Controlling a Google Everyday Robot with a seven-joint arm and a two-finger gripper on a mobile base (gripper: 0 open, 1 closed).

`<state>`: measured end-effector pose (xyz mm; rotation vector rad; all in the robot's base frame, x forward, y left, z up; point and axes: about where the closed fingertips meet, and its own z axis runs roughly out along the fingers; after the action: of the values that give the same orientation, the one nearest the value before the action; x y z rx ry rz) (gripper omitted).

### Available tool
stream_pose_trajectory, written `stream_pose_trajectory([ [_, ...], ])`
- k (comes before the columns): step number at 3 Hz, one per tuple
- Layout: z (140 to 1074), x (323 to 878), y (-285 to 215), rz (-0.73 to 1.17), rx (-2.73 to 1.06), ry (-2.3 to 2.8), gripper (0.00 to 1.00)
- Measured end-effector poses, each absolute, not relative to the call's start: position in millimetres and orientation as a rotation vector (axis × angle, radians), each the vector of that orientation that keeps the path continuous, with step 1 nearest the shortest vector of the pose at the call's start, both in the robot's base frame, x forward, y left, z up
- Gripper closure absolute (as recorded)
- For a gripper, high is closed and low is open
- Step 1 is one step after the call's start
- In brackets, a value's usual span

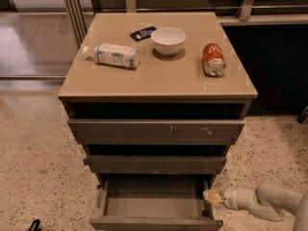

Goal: Open bottom drawer

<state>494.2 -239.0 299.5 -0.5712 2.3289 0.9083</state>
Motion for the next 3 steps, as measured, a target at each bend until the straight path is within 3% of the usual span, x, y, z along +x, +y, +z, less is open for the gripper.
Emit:
stream_pose_trajectory([
  [3, 302.5, 497.0, -234.9, 0.912, -0.578, 2.319, 0.27],
])
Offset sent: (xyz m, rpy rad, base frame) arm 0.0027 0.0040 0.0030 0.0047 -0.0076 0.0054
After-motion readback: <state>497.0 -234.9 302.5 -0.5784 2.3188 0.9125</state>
